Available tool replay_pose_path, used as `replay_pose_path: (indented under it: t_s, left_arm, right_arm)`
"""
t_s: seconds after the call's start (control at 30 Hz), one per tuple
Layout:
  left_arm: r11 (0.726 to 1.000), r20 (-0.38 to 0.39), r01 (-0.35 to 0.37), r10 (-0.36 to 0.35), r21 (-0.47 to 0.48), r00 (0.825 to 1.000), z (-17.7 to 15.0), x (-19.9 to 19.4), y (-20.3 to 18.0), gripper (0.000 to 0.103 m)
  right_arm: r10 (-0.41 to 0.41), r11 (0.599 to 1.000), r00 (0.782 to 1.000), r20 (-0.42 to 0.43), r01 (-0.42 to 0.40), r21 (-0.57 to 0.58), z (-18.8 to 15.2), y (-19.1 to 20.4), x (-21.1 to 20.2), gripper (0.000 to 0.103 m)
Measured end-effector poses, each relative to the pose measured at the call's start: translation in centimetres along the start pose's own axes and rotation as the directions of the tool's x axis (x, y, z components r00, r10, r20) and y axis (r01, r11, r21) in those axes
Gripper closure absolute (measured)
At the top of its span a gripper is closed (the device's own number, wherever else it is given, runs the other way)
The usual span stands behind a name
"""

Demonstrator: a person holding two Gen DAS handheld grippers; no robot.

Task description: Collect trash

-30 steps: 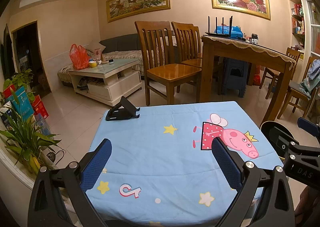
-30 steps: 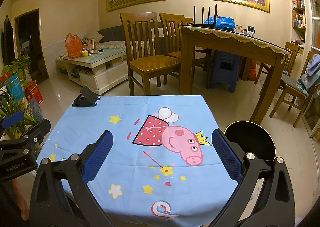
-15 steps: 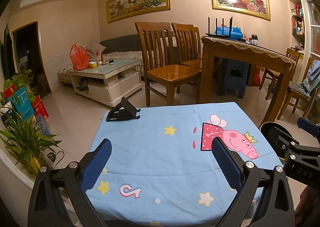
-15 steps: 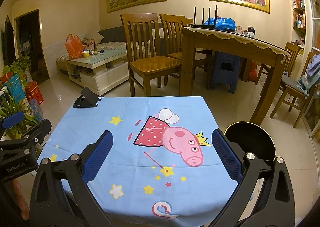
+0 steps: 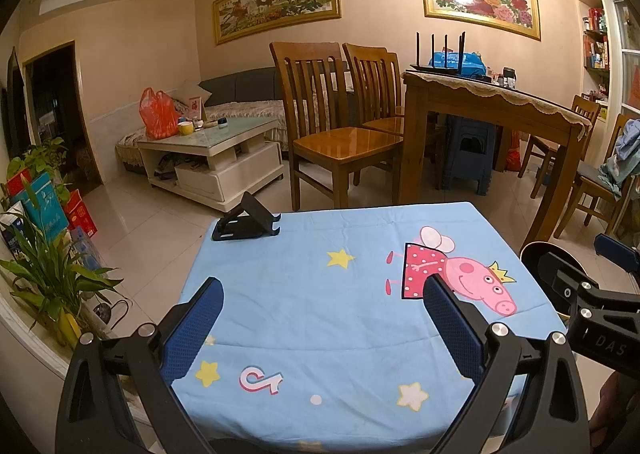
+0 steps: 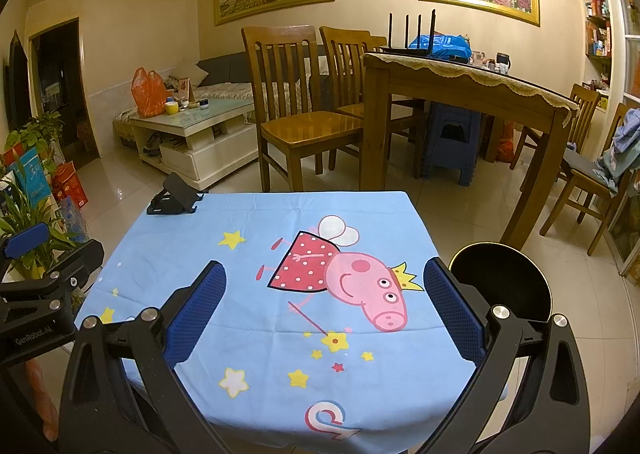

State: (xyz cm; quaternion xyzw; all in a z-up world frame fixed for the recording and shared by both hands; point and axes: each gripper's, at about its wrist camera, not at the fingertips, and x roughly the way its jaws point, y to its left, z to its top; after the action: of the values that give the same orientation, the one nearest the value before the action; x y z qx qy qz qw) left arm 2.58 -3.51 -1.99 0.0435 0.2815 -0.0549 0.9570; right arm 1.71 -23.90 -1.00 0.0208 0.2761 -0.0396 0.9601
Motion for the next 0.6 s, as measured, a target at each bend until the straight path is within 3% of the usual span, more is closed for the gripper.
replay_pose_path:
  t_s: [0.37,0.6]
  left_arm:
    - [1.0,-0.001,-0.003,0.003,-0.006,1.0,-0.3,-0.1,0.1,0.007]
    - [0.992,-0.03,0.101,-0.103,-0.079,0.994,-0.6,0.3,1.1,0.007]
  right_arm:
    - [-0.001,1.0,1.0,0.0,0.001,0.0,0.0,0.0,0.0,0.005]
    - [-0.001,1.0,1.0,-0.001,0.001,0.001,0.0,0.0,0.0,0.005]
